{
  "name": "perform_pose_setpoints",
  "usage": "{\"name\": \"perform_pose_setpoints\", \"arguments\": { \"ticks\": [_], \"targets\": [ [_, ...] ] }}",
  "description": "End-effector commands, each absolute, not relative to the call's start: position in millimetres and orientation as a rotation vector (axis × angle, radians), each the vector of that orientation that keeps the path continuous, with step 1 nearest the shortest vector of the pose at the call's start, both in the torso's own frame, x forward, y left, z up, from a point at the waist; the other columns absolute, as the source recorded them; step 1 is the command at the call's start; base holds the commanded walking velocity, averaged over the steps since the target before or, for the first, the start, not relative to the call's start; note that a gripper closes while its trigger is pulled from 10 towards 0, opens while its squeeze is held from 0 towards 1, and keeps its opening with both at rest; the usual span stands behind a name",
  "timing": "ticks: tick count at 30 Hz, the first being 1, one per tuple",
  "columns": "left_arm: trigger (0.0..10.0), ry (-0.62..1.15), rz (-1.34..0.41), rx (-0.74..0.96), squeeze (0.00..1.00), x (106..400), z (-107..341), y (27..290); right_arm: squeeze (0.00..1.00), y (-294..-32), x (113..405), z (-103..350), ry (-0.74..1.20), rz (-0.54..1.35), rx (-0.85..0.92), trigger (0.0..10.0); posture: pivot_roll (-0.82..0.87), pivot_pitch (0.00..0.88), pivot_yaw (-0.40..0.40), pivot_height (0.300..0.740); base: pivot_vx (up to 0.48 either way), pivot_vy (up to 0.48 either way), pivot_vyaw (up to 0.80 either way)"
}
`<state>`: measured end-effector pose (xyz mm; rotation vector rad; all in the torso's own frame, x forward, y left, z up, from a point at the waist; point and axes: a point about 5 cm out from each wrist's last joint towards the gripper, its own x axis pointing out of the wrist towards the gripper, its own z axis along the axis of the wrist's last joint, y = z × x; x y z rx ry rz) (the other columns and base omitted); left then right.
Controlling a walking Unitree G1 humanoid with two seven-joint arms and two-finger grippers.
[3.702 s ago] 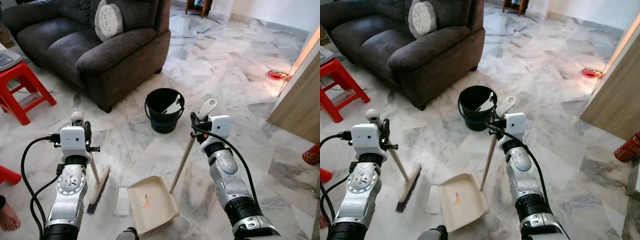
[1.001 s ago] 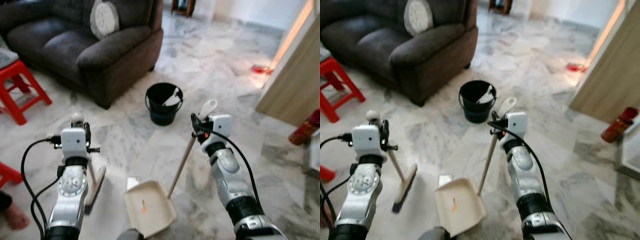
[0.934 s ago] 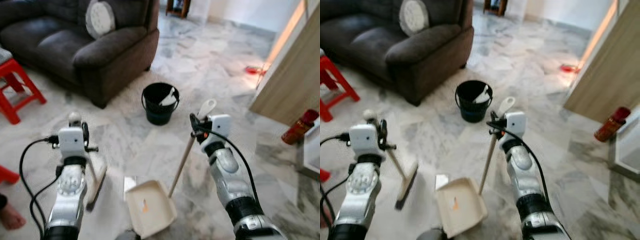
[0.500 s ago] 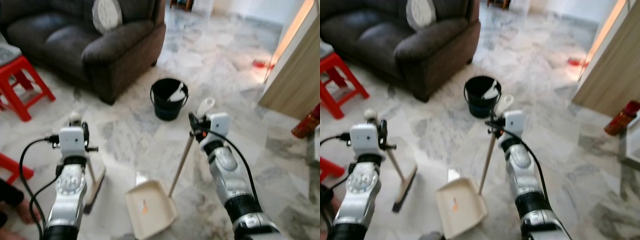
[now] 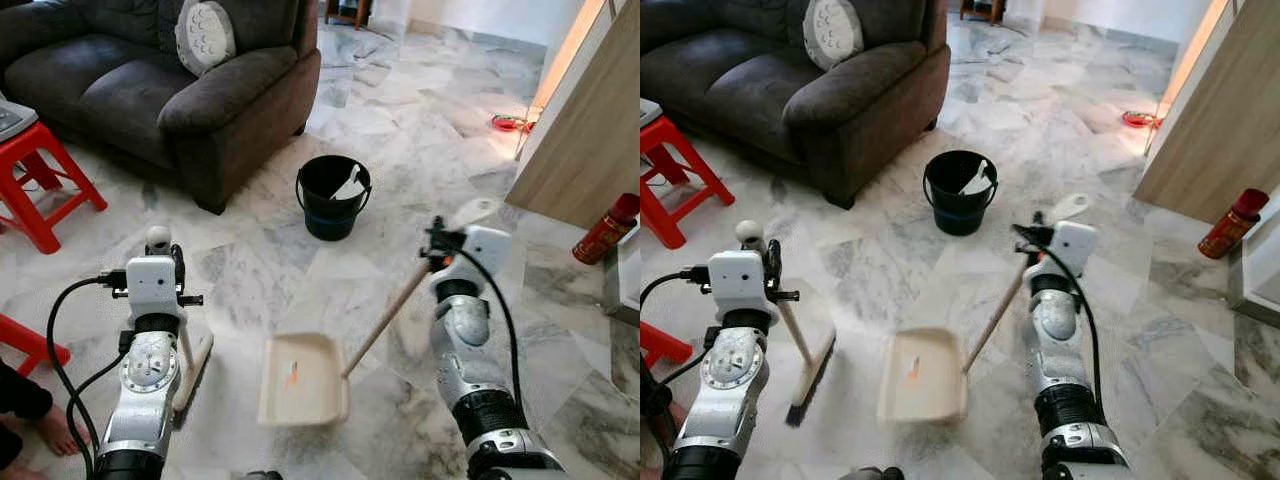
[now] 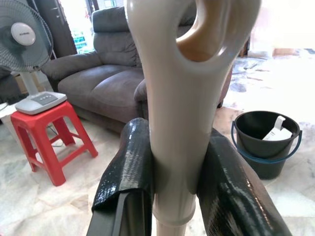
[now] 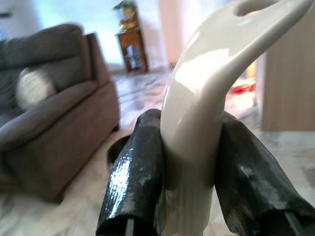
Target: Sweep floor
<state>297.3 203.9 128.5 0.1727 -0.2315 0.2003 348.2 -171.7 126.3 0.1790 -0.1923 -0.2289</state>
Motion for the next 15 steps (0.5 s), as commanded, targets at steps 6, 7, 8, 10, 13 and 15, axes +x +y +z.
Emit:
{"name": "perform_pose_setpoints", "arguments": {
  "ticks": [6, 7, 8, 10, 13, 15],
  "targets": [
    [10.0, -0.305, 0.182, 0.17, 0.0, 300.5, 144.8, 197.4, 0.0, -176.4, 352.2, 148.5, -0.303, -0.252, 0.187, 10.0, 0.11, 0.13, -0.034, 0.74, 0.0, 0.0, 0.0],
    [10.0, -0.306, 0.183, 0.169, 0.0, 300.7, 145.1, 197.5, 0.0, -176.0, 352.2, 149.4, -0.311, -0.249, 0.177, 10.0, 0.11, 0.13, -0.033, 0.74, 0.0, 0.0, 0.0],
    [10.0, -0.306, 0.183, 0.169, 0.0, 300.8, 145.3, 197.6, 0.0, -175.8, 352.3, 149.7, -0.315, -0.248, 0.174, 10.0, 0.11, 0.13, -0.033, 0.74, 0.0, 0.0, 0.0],
    [10.0, -0.309, 0.182, 0.167, 0.0, 301.1, 146.0, 197.5, 0.0, -174.9, 352.5, 149.4, -0.316, -0.243, 0.174, 10.0, 0.11, 0.131, -0.031, 0.74, 0.0, 0.0, 0.0],
    [10.0, -0.312, 0.178, 0.168, 0.0, 301.4, 146.9, 197.0, 0.0, -173.9, 352.6, 148.7, -0.313, -0.235, 0.17, 10.0, 0.11, 0.132, -0.03, 0.74, 0.0, 0.0, 0.0],
    [10.0, -0.313, 0.179, 0.167, 0.0, 301.4, 147.1, 197.1, 0.0, -172.9, 352.8, 148.4, -0.311, -0.228, 0.167, 10.0, 0.11, 0.132, -0.03, 0.74, 0.0, 0.0, 0.0]
  ]
}}
